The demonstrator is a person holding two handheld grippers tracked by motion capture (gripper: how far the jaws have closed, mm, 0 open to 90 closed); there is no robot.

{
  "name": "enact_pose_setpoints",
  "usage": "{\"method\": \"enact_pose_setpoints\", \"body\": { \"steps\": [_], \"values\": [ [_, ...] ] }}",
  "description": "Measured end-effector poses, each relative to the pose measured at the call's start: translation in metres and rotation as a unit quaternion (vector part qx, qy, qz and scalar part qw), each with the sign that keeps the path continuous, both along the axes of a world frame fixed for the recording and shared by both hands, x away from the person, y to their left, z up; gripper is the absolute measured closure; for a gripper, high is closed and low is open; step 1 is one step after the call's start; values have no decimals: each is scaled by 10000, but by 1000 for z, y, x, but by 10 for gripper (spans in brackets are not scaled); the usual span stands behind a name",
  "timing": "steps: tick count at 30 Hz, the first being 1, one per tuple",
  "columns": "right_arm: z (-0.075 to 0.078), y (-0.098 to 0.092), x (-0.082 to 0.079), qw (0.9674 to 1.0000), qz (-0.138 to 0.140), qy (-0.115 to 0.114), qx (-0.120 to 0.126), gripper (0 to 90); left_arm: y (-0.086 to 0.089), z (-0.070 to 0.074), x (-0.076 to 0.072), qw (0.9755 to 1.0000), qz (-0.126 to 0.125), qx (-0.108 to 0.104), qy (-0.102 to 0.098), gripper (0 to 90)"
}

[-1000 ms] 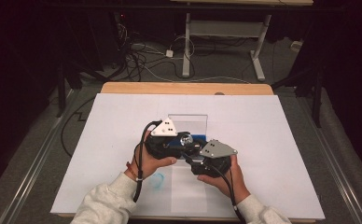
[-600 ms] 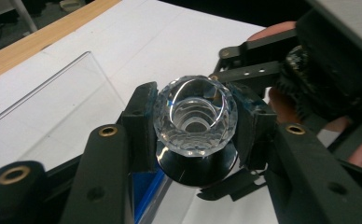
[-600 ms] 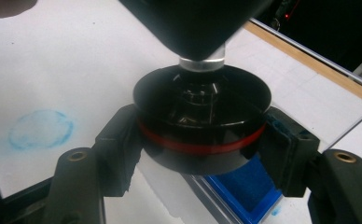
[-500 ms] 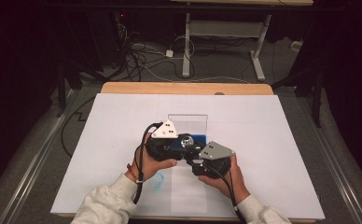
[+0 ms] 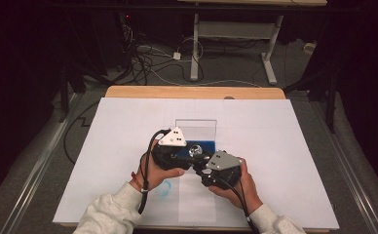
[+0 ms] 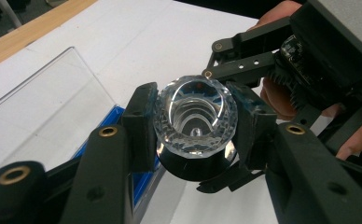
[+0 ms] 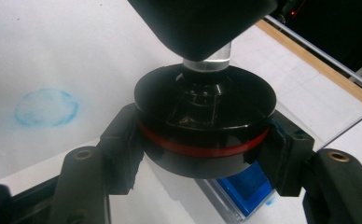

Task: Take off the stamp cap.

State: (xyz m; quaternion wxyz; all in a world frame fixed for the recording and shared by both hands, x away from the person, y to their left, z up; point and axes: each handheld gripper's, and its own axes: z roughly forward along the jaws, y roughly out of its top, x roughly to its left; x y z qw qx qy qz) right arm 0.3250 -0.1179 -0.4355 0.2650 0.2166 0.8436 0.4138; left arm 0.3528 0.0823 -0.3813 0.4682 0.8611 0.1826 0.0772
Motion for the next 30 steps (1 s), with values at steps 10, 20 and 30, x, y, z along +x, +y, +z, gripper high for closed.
{"method": "enact_pose_setpoints", "body": {
  "steps": [10,20,30],
  "values": [
    [-1,1,-2,9997,13,-50,-257,389,-1,-2,2,9999,-73,100,114,546],
    [-3,0,-2,9997,62,35,-233,389,-1,-3,4,9996,-104,123,250,546],
    [-4,1,-4,9994,42,7,-334,389,-1,-4,6,9991,-190,147,362,547]
  ]
}}
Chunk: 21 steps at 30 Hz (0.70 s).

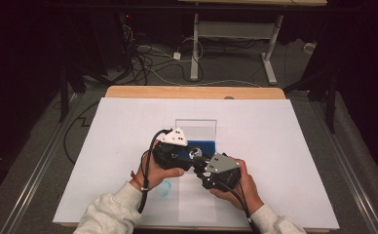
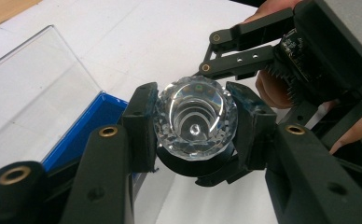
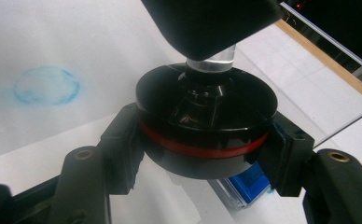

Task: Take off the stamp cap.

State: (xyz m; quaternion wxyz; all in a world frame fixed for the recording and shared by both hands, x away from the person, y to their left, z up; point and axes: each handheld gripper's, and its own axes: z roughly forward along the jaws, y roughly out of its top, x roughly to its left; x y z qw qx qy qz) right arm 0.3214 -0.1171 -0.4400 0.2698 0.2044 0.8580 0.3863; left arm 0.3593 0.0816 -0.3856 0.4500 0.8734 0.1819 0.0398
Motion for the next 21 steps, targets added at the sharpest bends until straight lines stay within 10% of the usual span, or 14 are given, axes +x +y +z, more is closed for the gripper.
{"method": "enact_pose_setpoints", "body": {
  "steps": [8,10,21],
  "values": [
    [1,2,-4,9998,146,-33,-138,390,4,3,2,9989,-4,-416,217,546],
    [-7,29,-26,9960,741,-157,-465,390,-3,5,-2,9999,16,-27,-108,547],
    [-6,22,-24,9969,611,-9,-492,388,5,10,-3,9997,45,39,-226,547]
  ]
}}
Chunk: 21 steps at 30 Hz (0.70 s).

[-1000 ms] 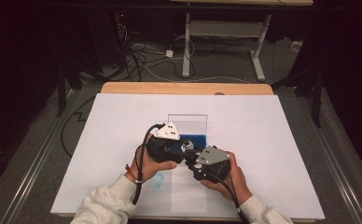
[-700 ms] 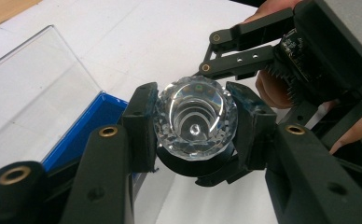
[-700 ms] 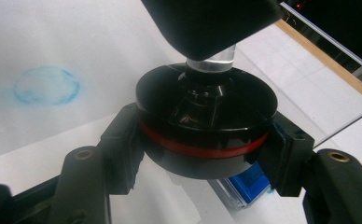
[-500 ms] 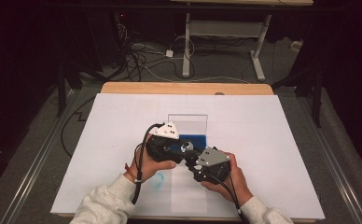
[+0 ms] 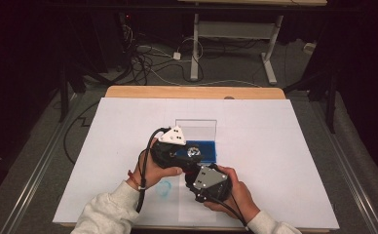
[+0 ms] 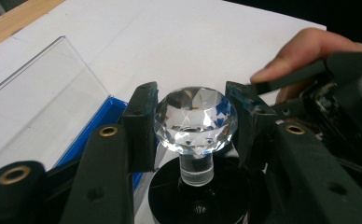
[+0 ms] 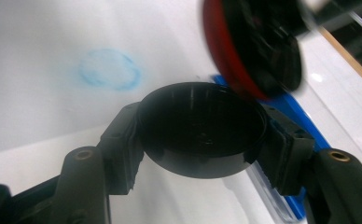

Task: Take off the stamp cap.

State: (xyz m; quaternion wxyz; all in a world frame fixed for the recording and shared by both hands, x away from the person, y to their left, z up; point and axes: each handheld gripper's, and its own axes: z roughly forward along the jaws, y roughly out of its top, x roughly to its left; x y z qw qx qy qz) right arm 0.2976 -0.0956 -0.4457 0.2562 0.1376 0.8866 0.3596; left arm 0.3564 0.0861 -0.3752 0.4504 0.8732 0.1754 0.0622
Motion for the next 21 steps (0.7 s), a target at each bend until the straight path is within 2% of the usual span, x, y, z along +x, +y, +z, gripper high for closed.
{"method": "enact_pose_setpoints", "body": {
  "steps": [3,5,6,11,14,17,21],
  "values": [
    [0,-5,3,9999,-80,67,75,387,1,0,1,10000,41,61,-13,547],
    [1,-12,6,9998,-202,55,45,387,3,0,1,10000,94,16,5,547],
    [3,-19,8,9994,-318,53,130,387,5,0,1,9999,117,29,-8,547],
    [9,-34,11,9983,-478,100,314,387,10,-1,3,9998,166,43,-45,547],
    [10,-39,10,9979,-496,159,394,386,11,-2,3,9997,220,70,-108,547],
    [12,-46,7,9979,-555,91,332,386,15,-2,3,9995,239,141,-174,547],
    [16,-62,2,9964,-705,68,468,386,21,-4,3,9990,288,228,-252,547]
  ]
}}
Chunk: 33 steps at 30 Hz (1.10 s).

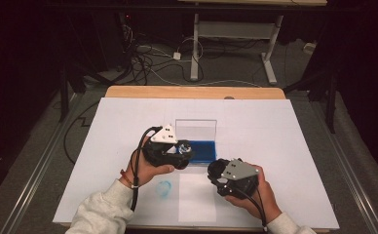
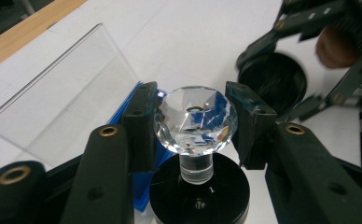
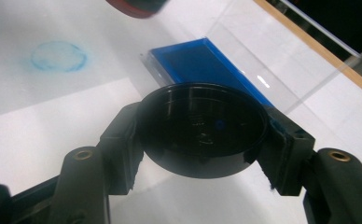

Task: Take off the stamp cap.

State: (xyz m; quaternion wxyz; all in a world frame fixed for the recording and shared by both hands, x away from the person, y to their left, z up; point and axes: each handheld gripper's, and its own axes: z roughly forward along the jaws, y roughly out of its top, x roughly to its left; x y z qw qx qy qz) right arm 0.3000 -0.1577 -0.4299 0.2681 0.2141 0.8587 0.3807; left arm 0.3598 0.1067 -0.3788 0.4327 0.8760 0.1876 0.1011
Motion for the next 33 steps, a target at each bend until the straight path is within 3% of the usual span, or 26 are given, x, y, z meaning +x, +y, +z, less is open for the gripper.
{"method": "enact_pose_setpoints", "body": {
  "steps": [7,14,21,26,33],
  "values": [
    [8,-33,-13,9988,-322,-179,336,386,9,-3,1,9999,149,22,-34,547],
    [8,-59,-18,9972,-485,-323,472,386,22,-1,2,9993,340,-48,-139,547],
    [2,-81,-22,9960,-745,-300,381,385,31,1,5,9987,450,-129,-179,547],
    [-1,-99,-27,9938,-959,-314,468,385,34,2,7,9985,478,-194,-201,547],
    [-5,-108,-29,9937,-990,-220,469,385,40,5,8,9977,547,-308,-255,547]
  ]
}}
